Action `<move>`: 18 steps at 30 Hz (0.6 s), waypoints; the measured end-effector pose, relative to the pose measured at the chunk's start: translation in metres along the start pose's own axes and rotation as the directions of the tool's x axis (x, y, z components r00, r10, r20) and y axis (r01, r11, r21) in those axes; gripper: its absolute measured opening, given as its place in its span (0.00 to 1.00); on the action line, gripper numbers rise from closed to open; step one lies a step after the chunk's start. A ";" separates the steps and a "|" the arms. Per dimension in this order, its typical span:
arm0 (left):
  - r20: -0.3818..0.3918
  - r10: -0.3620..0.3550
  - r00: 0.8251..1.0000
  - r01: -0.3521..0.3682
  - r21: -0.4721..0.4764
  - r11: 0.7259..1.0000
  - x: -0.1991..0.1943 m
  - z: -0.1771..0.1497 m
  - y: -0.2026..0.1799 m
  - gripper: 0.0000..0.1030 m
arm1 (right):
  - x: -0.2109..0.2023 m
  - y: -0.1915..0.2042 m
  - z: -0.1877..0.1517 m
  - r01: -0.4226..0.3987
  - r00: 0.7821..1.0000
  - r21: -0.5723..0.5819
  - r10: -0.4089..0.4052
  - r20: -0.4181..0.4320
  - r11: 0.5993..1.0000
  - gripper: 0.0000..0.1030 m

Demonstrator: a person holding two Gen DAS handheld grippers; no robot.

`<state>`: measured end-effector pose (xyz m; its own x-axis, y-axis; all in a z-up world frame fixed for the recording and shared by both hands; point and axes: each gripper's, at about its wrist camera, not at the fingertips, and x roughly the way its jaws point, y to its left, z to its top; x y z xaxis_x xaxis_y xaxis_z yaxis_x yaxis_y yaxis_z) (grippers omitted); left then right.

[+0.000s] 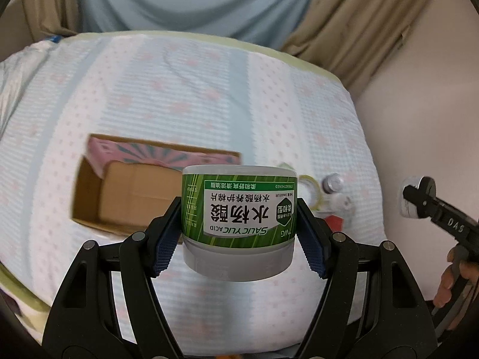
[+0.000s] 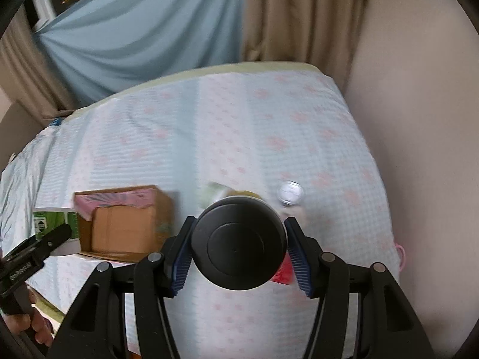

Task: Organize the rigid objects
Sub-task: 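Grasp the green-labelled jar with the left tool while the right tool grasps the black-lidded tin, then lower the green jar into the box with the left tool while the right tool places the black tin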

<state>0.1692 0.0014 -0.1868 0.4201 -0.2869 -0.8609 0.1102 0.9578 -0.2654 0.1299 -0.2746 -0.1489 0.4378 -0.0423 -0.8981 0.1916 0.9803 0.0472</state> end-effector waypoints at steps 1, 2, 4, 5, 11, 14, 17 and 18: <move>-0.003 0.005 1.000 -0.005 0.000 1.000 -0.003 0.003 0.013 0.66 | -0.001 0.012 0.001 -0.008 1.000 -0.004 0.008 0.004 1.000 0.52; -0.009 0.010 1.000 -0.010 -0.001 1.000 -0.006 0.006 0.028 0.66 | 0.000 0.029 0.004 -0.014 1.000 -0.007 0.014 0.006 1.000 0.52; -0.017 0.019 1.000 -0.019 0.001 1.000 -0.007 0.011 0.053 0.66 | 0.003 0.058 0.006 -0.026 1.000 -0.013 0.026 0.006 1.000 0.52; -0.021 0.024 0.999 -0.024 0.003 1.000 -0.007 0.015 0.066 0.66 | 0.007 0.074 0.007 -0.034 0.999 -0.020 0.034 0.004 0.999 0.52; -0.076 0.041 0.996 -0.039 0.023 0.999 0.011 0.036 0.141 0.66 | 0.040 0.158 0.007 -0.055 0.998 -0.036 0.054 -0.028 0.998 0.52; -0.117 0.056 0.992 -0.050 0.046 0.998 0.030 0.045 0.168 0.66 | 0.064 0.193 0.004 -0.065 0.996 -0.050 0.062 -0.061 0.997 0.52; -0.157 0.059 0.986 -0.049 0.065 0.997 0.050 0.051 0.187 0.66 | 0.091 0.221 -0.001 -0.067 0.993 -0.066 0.060 -0.105 0.996 0.52; -0.170 0.063 0.983 -0.051 0.074 0.996 0.057 0.052 0.191 0.66 | 0.099 0.230 -0.002 -0.068 0.991 -0.072 0.059 -0.120 0.995 0.52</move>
<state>0.2614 0.1692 -0.2642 0.2671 -0.2250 -0.9370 0.1550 0.9697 -0.1887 0.2155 -0.0533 -0.2284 0.3397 0.0387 -0.9398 0.0982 0.9922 0.0764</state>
